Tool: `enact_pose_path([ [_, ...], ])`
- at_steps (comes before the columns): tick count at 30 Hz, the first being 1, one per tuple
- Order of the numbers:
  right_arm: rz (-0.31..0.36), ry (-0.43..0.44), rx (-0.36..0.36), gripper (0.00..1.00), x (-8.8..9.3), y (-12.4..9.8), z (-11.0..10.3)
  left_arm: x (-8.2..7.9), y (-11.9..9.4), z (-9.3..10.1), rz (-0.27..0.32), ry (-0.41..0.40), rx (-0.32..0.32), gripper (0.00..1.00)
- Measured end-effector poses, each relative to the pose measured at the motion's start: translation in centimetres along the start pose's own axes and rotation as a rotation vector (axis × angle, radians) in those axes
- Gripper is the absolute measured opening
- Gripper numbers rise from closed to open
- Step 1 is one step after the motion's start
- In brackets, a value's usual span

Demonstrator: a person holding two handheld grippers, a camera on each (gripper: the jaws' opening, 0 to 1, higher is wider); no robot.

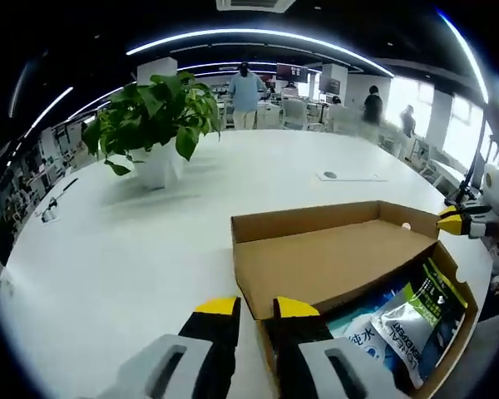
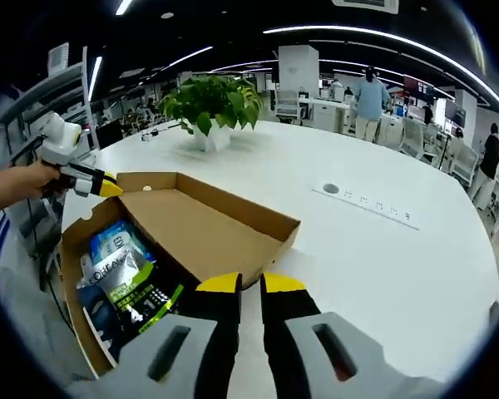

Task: Operate the shoe box by opening the lid, removing the specified soft item, and placing it in the target area until the item is outside and the box remains undamaged.

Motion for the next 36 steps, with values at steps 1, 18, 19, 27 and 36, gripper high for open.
enact_pose_path([
  [1, 0.000, -0.003, -0.004, 0.07, 0.1, -0.2, -0.1, 0.1, -0.3, 0.0, 0.002, 0.005, -0.005, 0.19],
  [18, -0.009, -0.041, -0.086, 0.27, 0.8, -4.0, -1.6, 1.7, -3.7, 2.9, -0.034, -0.036, 0.103, 0.29],
  [19, -0.009, -0.043, -0.087, 0.28, 0.8, -4.2, -1.7, 1.8, -3.9, 3.3, -0.034, -0.039, 0.108, 0.29],
  [27, -0.026, -0.055, -0.117, 0.37, 1.2, -5.1, -2.8, 2.7, -4.4, 5.6, -0.052, -0.079, 0.188, 0.31],
  [36, -0.040, -0.050, -0.132, 0.42, 2.1, -6.1, -3.5, 4.3, -4.0, 8.1, -0.133, -0.057, 0.282, 0.32],
])
Point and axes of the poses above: the point that each gripper's makers call its tool centre point, and the gripper's own axes: y roughly forward along the fingers, z roughly to its right, x roughly out of its underside, the point moved 9 cm from there along -y, roughly backward along the fingers, and after that the axes turned 4 degrees about x, right-handed, at the moved point
